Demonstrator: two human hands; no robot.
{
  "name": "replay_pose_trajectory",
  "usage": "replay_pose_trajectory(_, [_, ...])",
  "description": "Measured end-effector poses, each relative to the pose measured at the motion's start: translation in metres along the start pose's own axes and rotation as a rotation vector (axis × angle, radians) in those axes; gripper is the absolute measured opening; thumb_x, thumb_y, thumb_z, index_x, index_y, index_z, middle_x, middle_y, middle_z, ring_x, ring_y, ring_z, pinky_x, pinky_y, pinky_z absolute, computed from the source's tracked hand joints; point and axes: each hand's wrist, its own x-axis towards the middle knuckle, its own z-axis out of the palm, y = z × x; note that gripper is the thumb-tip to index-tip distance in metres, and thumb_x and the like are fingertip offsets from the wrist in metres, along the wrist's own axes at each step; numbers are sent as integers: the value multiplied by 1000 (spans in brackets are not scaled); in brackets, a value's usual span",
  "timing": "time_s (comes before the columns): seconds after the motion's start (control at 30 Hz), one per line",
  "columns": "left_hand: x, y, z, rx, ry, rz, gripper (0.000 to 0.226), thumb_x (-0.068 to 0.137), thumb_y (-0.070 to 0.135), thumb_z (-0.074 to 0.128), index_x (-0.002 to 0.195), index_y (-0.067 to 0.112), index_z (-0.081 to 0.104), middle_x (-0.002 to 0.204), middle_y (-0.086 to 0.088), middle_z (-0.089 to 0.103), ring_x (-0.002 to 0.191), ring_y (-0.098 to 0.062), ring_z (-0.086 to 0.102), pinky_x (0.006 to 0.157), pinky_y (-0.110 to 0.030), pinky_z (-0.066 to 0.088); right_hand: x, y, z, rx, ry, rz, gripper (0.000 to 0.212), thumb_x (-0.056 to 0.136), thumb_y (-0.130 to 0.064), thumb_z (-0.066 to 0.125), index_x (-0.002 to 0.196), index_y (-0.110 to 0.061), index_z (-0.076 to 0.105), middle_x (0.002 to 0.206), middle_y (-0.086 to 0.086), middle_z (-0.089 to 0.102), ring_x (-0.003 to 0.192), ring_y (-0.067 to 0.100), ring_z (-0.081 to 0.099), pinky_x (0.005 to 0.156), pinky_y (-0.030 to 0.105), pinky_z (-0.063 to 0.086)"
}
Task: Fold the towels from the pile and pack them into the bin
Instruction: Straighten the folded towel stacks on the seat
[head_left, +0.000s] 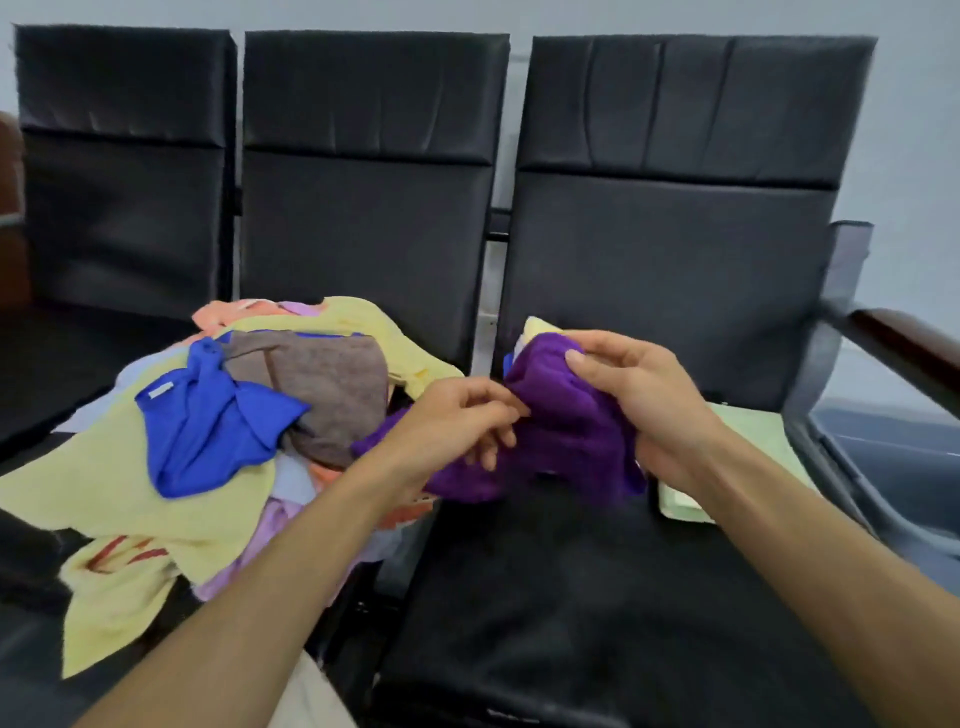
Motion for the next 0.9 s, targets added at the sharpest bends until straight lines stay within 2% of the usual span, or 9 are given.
replay_pose_trajectory(0.07, [6,-7,21,274,102,67,21,86,1,59,79,19,68,59,5,63,48,-5,52,56,-23,41,-19,4,-34,-219,-24,-3,16,91,-6,63,87,-17,74,82,4,74,75,14,66,74,26,55])
replay_pose_trajectory(0.13, [8,-12,44,352,130,101,20,84,3,61,90,22,65,71,6,61,60,0,52,66,-18,43,-34,3,-61,-403,-72,-11,12,88,-10,67,83,-18,75,77,-1,75,71,7,65,72,22,51])
replay_pose_trajectory(0.23, [8,-19,80,79,-176,9,44,85,11,66,124,27,53,111,6,63,104,-5,59,96,-27,46,-49,3,-91,-592,-90,-85,4,84,-14,72,83,-16,76,74,-2,74,70,3,65,69,19,51])
replay_pose_trajectory(0.3, [4,-24,96,53,-343,25,60,85,18,67,139,29,43,131,9,57,122,-4,53,105,-28,42,-55,12,-104,-706,-54,-169,4,81,-19,75,84,-16,77,77,-3,74,71,5,67,72,23,52])
replay_pose_trajectory(0.37, [-4,-26,104,132,-390,99,56,91,13,65,139,32,44,131,10,58,121,-1,54,105,-26,43,-60,25,-113,-833,-16,-248,7,80,-24,76,85,-19,78,78,-7,74,74,5,67,73,22,52])
replay_pose_trajectory(0.47, [-10,-25,106,261,-381,164,35,91,15,66,120,33,62,109,4,71,99,-7,65,88,-23,52,-64,39,-123,-1096,-86,-336,11,83,-30,72,90,-23,78,80,-9,74,76,1,62,69,13,46])
replay_pose_trajectory(0.63, [-14,-26,108,538,-210,249,12,78,34,78,82,33,66,67,8,59,64,-5,53,65,-21,42,-60,43,-128,-1326,-112,-277,31,85,-52,60,88,-23,71,72,-10,63,68,9,53,68,35,50])
replay_pose_trajectory(0.83, [-18,-21,98,499,-274,461,23,73,24,83,72,18,60,92,9,64,91,-6,60,80,-15,46,-62,53,-121,-1317,-169,-138,56,71,-75,41,71,-22,61,63,-9,55,62,7,50,58,29,41])
replay_pose_trajectory(0.9, [-18,-20,92,468,-331,441,24,72,22,83,70,20,60,86,7,68,84,-8,64,76,-23,52,-63,55,-119,-1302,-191,-103,59,68,-77,36,62,-21,55,55,-7,50,57,10,47,54,27,36])
